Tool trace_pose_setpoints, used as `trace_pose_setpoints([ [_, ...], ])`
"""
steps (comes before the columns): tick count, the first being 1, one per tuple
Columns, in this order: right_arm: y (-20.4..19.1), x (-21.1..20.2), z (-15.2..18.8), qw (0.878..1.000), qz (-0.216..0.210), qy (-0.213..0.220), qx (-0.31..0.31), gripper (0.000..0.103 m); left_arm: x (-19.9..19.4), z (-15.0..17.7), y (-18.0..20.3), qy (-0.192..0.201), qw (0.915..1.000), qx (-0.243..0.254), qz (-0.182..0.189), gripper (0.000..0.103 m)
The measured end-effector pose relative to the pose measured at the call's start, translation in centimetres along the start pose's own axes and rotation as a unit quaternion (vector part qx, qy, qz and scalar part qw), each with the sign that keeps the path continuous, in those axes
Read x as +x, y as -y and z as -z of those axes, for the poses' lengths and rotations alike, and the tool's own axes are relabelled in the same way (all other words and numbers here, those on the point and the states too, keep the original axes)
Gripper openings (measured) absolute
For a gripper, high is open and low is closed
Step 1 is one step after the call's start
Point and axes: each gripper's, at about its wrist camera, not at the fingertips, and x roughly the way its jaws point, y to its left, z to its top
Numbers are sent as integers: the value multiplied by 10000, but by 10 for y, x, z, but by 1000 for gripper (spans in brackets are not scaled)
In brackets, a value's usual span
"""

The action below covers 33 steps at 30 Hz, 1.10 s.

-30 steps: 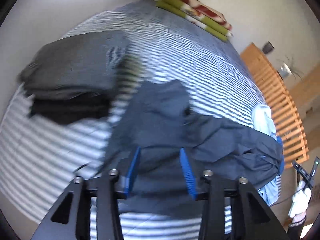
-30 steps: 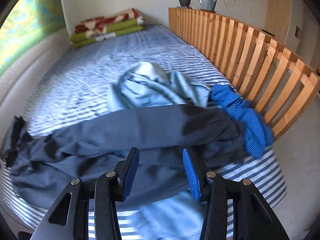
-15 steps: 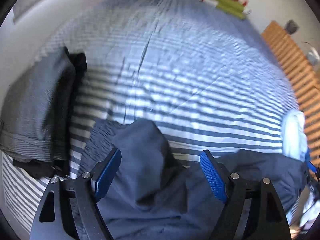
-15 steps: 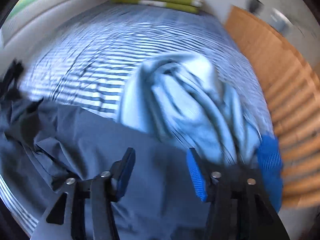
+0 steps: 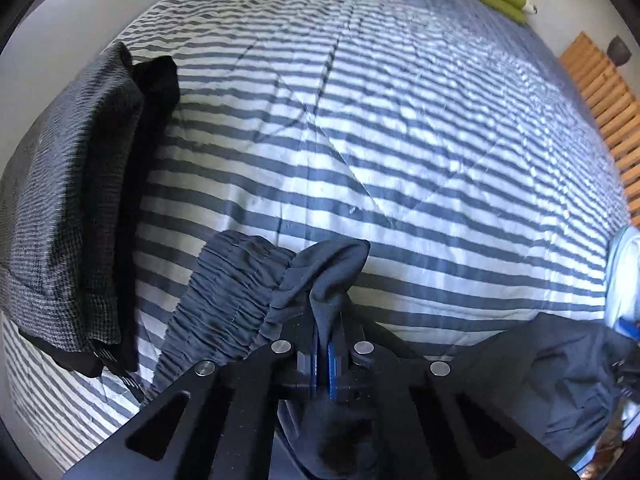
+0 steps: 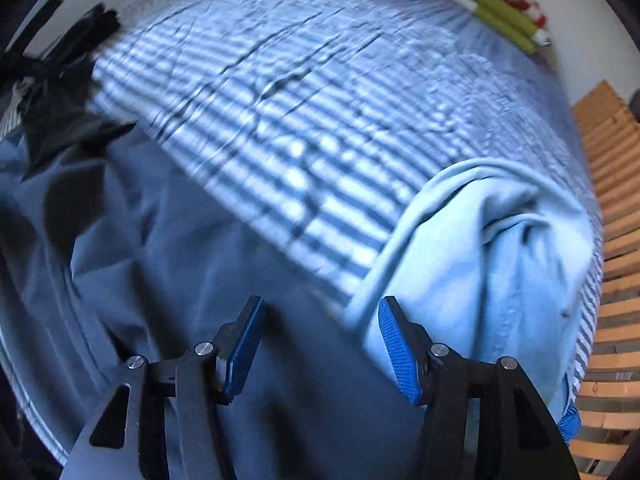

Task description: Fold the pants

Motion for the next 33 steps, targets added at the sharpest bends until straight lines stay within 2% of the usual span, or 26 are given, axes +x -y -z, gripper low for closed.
trace_pose_setpoints([
  [1,-4,2,3,9999,53,-56,-80,48,-6,2,-3,82,9999,-29,70,2],
  [2,-6,4,7,9996,180,-123,-179,27,-10,4,-6,127,9999,-13,100,1],
  [3,-9,7,11,9988,382,-242,-211,1,-16,7,-10,200,9997,-72,151,1],
  [6,-7,-3,22,9974,709,-85,-55,0,-35,12,-22,364,9986,-192,333,1],
  [9,-4,-38,23,9911,1248,453,52,0,-58,5,-41,588,9950,-528,615,1],
  [11,5,-62,15,9804,1778,809,246,0,-70,-4,-49,800,9916,-748,687,1],
  [14,24,-89,-7,9568,2481,1356,679,0,-72,-21,-48,954,9890,-879,715,1],
  [16,37,-82,-30,9452,2831,1319,949,0,-62,-36,-41,1024,9878,-965,672,3],
  [18,45,-53,-49,9408,3159,835,904,2,-49,-52,-34,1079,9884,-999,378,8],
  [19,48,-40,-51,9413,3190,629,905,5,-39,-61,-32,979,9885,-1070,416,19],
  [20,49,-33,-51,9457,3074,472,944,18,-31,-68,-32,828,9892,-1127,428,39],
  [21,50,-30,-48,9500,2922,423,1015,37,-27,-74,-35,732,9884,-1239,494,45],
  [23,45,-35,-38,9532,2754,603,1091,51,-31,-80,-43,823,9856,-1341,614,47],
  [26,44,-50,-28,9585,2469,804,1176,51,-46,-74,-51,933,9856,-1152,810,48],
  [30,47,-66,-14,9624,2053,970,1489,51,-46,-57,-52,662,9915,-664,906,51],
  [32,45,-69,-6,9646,1852,1003,1586,51,-41,-48,-60,607,9921,-778,779,64],
  [33,46,-69,-2,9657,1725,993,1670,51,-37,-45,-66,583,9916,-847,779,66],
])
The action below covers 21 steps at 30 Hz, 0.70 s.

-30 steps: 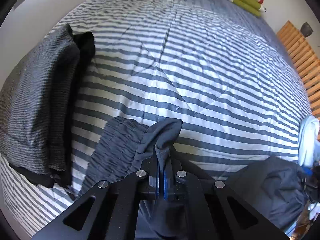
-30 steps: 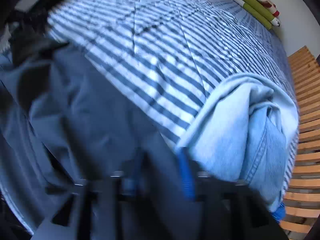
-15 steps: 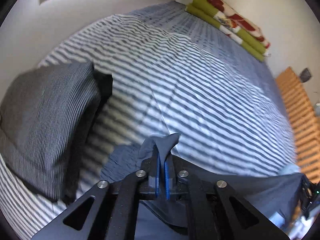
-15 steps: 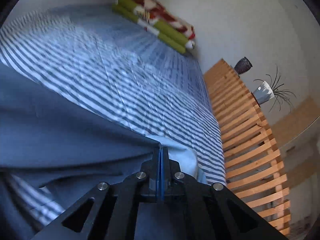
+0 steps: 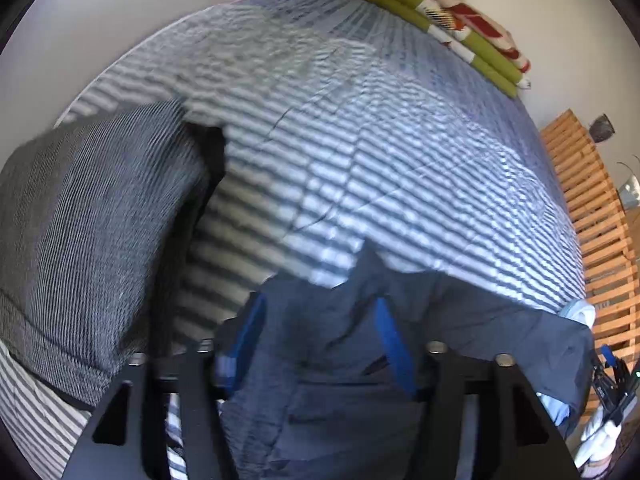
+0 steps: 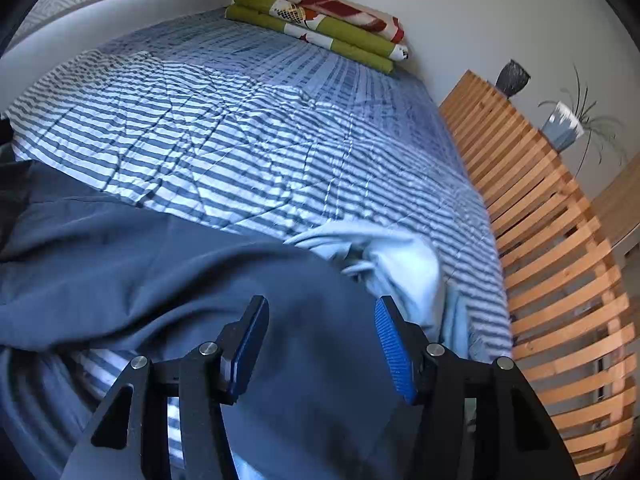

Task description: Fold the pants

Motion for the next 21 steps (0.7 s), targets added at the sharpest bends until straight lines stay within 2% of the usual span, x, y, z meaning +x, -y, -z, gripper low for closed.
trace_pose_setpoints([
  [2,-1,3,4,9996,-222,-161,60,51,8,3,-11,-90,9997,-194,72,73],
  [6,-13,6,21,9995,-93,-249,-142,51,33,11,-14,-488,9988,-103,5,75],
  [10,-14,15,29,9991,-114,-407,-48,51,29,23,-17,-467,9982,-27,384,71],
  [13,-15,15,32,9990,-178,-421,8,51,23,34,-26,-584,9950,16,806,69],
  [14,-15,15,33,9989,-212,-419,42,51,21,36,-30,-591,9948,37,833,70],
  [17,-21,13,32,9985,-376,-376,121,51,10,36,-41,-290,9983,163,475,70],
  [21,-47,-1,24,9959,-878,-205,-29,51,15,31,-41,-304,9966,246,723,81],
])
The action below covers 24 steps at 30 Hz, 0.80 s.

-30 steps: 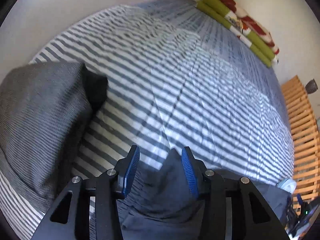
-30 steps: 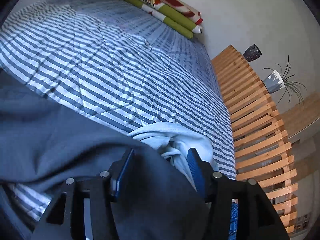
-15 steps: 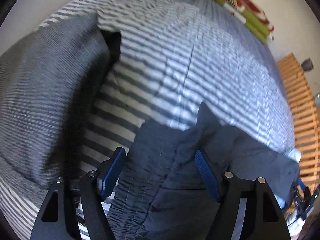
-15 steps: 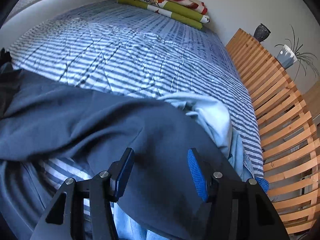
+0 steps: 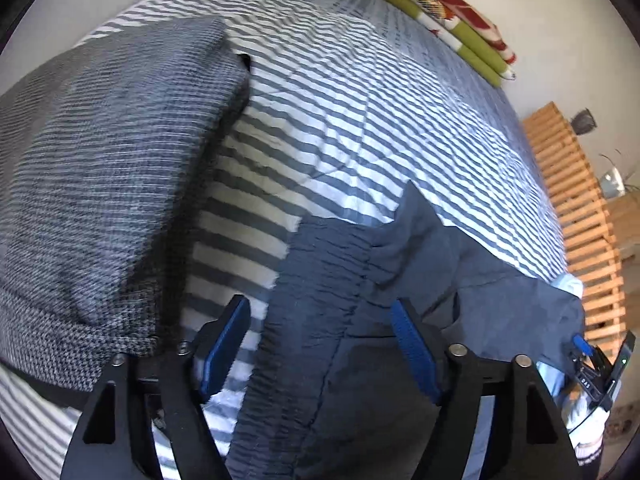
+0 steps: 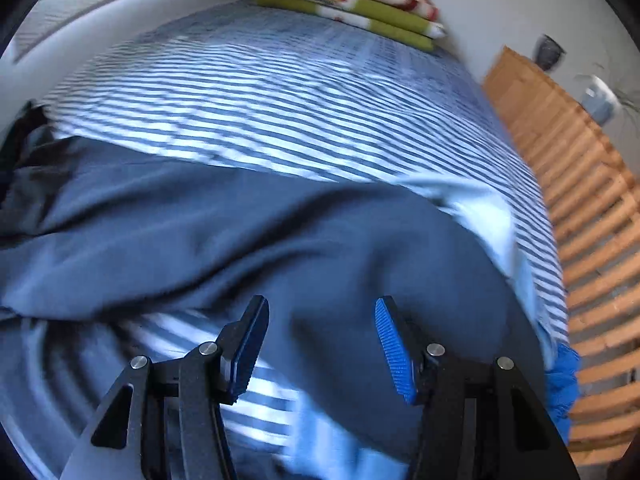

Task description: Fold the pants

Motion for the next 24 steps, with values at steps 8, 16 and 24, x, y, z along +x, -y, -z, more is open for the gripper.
trace_pose_setpoints([
  [8,-70,-3,-22,9978,-384,99,-526,51,4,-4,2,180,9988,92,441,79],
  [16,-95,3,-29,9969,-495,106,-595,51,-4,12,11,190,9962,549,643,36],
  [24,-105,9,-25,9964,-533,-43,-660,51,9,7,-5,214,9977,453,454,48],
])
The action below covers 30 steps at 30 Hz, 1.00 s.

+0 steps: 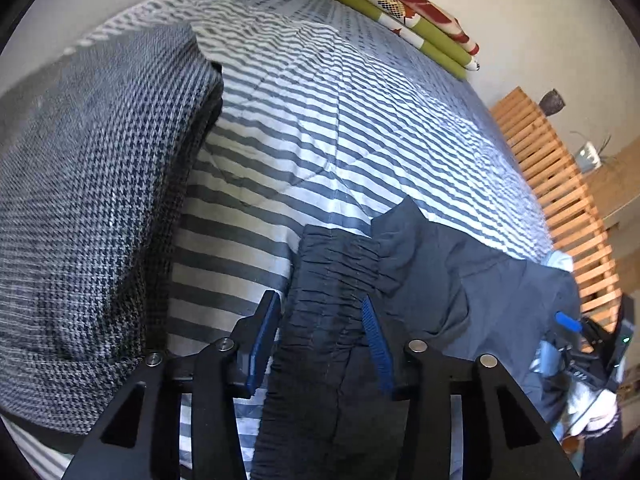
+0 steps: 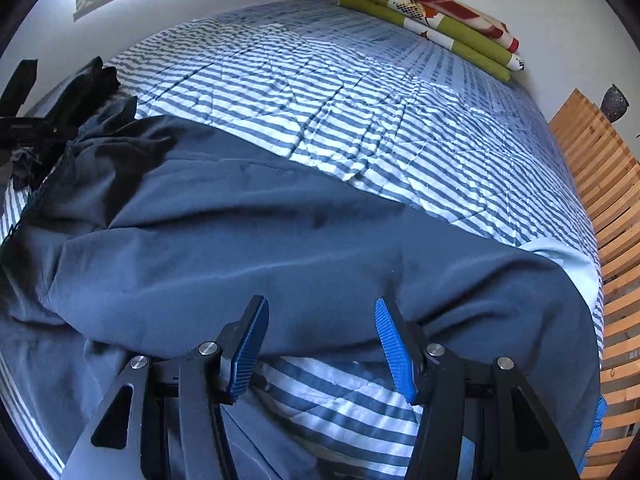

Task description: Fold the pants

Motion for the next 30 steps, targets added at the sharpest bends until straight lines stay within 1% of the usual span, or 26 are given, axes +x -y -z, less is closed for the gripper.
trace_pose_setpoints([
  [2,1,1,2,10000,34,-29,23,51,4,2,3,-140,9997,55,167,47],
  [4,2,2,2,9999,24,-59,78,51,2,6,13,-180,9989,294,316,47],
  [6,3,3,2,9999,13,-57,116,51,1,8,22,-166,9976,505,442,43],
  [9,2,5,1,9999,-7,-60,122,51,2,16,39,-229,9955,823,402,43],
  [10,2,6,1,9999,-16,-65,146,51,5,20,43,-226,9953,898,301,44],
  [11,2,8,1,9998,-39,-76,180,51,11,18,45,-195,9956,894,197,45],
  [12,1,9,1,9998,-49,-87,195,51,16,17,44,-225,9967,764,175,45],
  [13,1,10,1,9997,-54,-93,200,51,25,17,43,-334,9976,581,196,43],
  [14,0,11,1,9997,-47,-97,196,51,29,18,45,-358,9979,538,70,15],
  [15,-1,11,2,9998,-4,-94,185,51,31,18,49,-346,9978,571,-51,5],
  [16,-1,10,2,9998,70,-84,158,51,31,18,53,-275,9977,622,0,6],
  [18,1,10,2,9996,256,-66,121,51,16,12,59,39,9981,618,4,6],
  [20,7,11,2,9988,469,-81,64,51,-4,2,52,227,9992,321,115,6],
  [21,11,14,2,9976,678,-119,-15,51,-17,-8,45,359,9991,118,196,6],
  [23,18,26,2,9928,1161,-204,-187,51,-38,-26,33,725,9969,-221,192,6],
  [25,34,43,0,9905,1291,-464,-116,51,-56,-47,21,929,9935,-602,266,6],
  [27,49,58,-4,9874,1468,-599,-28,51,-64,-67,18,1129,9909,-701,191,6],
  [29,58,67,-13,9848,1629,-599,6,51,-61,-85,16,1217,9898,-740,61,6],
  [30,65,71,-21,9835,1709,-577,107,51,-56,-91,16,1264,9881,-880,-59,6],
])
